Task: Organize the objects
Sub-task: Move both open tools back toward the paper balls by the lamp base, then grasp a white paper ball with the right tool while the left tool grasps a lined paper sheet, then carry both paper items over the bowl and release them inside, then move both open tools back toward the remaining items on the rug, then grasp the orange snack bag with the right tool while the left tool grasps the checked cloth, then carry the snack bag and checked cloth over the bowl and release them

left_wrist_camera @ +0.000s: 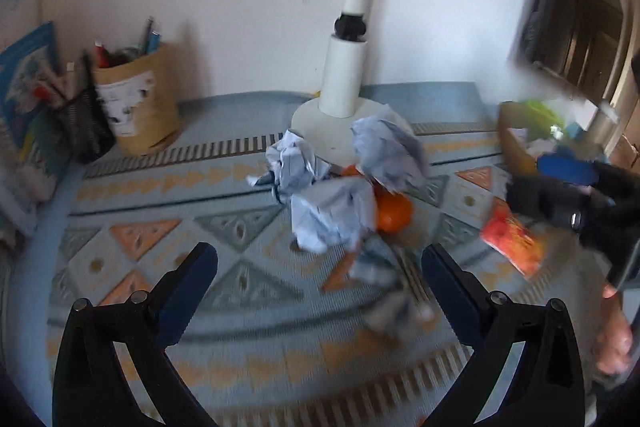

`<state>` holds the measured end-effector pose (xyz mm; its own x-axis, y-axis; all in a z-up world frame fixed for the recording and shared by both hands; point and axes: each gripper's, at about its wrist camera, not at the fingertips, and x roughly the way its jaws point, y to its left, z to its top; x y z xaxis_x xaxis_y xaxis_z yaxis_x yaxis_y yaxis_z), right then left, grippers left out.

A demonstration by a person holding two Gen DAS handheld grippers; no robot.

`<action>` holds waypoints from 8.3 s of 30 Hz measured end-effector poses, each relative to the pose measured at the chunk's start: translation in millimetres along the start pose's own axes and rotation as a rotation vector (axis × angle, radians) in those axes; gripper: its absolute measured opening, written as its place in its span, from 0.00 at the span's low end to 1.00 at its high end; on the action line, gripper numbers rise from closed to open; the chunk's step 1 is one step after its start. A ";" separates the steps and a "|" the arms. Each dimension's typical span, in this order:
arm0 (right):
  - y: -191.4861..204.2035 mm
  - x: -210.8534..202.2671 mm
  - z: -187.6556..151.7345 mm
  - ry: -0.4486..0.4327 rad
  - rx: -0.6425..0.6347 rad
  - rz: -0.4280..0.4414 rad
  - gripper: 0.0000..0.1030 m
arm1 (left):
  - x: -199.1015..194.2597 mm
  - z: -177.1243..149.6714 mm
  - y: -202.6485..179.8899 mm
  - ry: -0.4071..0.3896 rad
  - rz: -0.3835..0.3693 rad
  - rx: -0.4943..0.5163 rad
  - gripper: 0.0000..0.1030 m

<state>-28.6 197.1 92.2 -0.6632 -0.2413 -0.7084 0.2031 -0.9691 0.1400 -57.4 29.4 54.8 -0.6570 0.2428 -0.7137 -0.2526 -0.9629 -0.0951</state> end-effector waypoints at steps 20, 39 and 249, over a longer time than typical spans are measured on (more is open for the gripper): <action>-11.5 48.6 23.9 0.016 0.080 0.101 0.48 | 25.3 1.5 7.7 0.032 -0.224 -0.119 0.43; 23.3 -44.2 -140.9 0.071 -0.285 -0.216 0.63 | -65.4 -105.0 13.2 -0.113 0.112 -0.172 0.46; -213.6 -194.2 -22.7 -0.590 0.263 -0.320 0.32 | -25.0 71.0 -272.5 -0.288 -0.299 0.112 0.19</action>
<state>73.2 452.1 184.2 -0.9548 0.1410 -0.2616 -0.1971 -0.9593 0.2022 -22.5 294.1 147.8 -0.7106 0.5472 -0.4423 -0.5268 -0.8305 -0.1810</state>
